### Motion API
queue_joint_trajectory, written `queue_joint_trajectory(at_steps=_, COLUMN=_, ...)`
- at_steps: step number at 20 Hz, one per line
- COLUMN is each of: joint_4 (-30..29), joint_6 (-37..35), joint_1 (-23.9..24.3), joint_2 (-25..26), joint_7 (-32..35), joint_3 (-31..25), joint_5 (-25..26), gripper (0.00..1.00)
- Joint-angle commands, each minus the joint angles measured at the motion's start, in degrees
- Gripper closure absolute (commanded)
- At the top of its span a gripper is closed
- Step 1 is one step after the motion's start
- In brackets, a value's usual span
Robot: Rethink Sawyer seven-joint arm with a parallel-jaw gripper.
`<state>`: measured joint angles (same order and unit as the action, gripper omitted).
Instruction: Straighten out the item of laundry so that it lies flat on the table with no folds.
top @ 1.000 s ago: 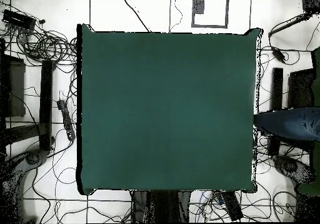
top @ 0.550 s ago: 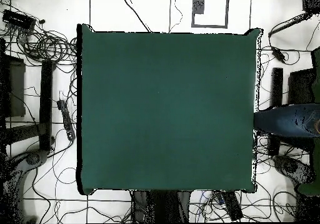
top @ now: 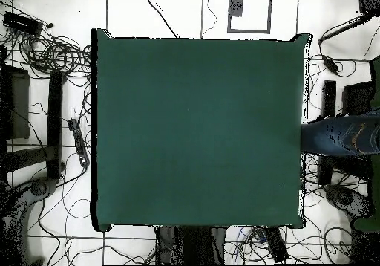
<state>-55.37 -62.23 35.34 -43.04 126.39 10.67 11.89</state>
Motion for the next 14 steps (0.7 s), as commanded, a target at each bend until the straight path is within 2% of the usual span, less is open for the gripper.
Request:
queue_joint_trajectory(at_steps=1, joint_4=-8.9, joint_6=1.8, joint_1=-5.3, joint_2=2.2, joint_7=19.0, joint_3=1.0, joint_5=-3.0, gripper=1.00)
queue_joint_trajectory(at_steps=14, joint_4=-10.1, joint_6=1.6, joint_1=-9.3, joint_2=2.4, joint_7=23.7, joint_3=3.7, joint_5=-3.3, gripper=1.00)
